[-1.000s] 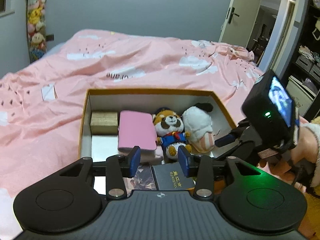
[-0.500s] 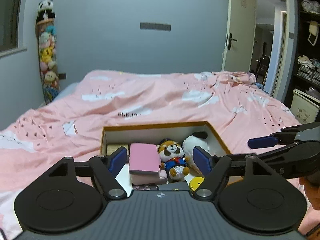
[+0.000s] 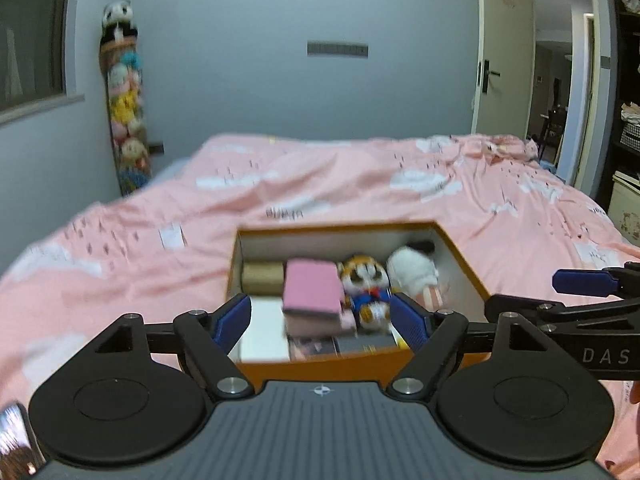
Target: Organize objects
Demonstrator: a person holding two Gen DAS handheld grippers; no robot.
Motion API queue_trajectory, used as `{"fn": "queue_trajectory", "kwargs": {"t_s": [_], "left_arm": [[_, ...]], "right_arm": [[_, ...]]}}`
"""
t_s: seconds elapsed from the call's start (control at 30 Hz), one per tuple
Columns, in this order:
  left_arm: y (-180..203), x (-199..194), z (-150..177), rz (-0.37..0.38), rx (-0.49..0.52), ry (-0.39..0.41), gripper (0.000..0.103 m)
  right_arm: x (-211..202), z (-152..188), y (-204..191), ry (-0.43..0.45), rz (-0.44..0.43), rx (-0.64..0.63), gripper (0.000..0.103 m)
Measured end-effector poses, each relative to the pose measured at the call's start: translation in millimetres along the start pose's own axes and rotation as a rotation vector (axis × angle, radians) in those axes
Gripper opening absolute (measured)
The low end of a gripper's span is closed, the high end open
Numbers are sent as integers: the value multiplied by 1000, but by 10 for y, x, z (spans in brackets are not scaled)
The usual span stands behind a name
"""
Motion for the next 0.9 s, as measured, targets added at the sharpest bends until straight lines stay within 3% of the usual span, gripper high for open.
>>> {"fn": "queue_trajectory", "kwargs": {"t_s": [0.3, 0.57, 0.9], "left_arm": [[-106, 182, 265, -52, -44, -126, 91], [-81, 258, 411, -60, -26, -176, 91], [-75, 258, 420, -60, -22, -181, 91]], "right_arm": [[104, 200, -68, -62, 14, 13, 85], [239, 327, -31, -103, 8, 48, 85], [262, 346, -42, -116, 7, 41, 85]]}}
Point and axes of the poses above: each gripper's, at about its wrist camera, not at the fingertips, and x roughly the way its jaws point, y to its right, z to its underside, the point moved 9 cm from there along x, roughly the way its jaws point, and after that the axes turned 10 degrees about -x, right-handed, at the moved point
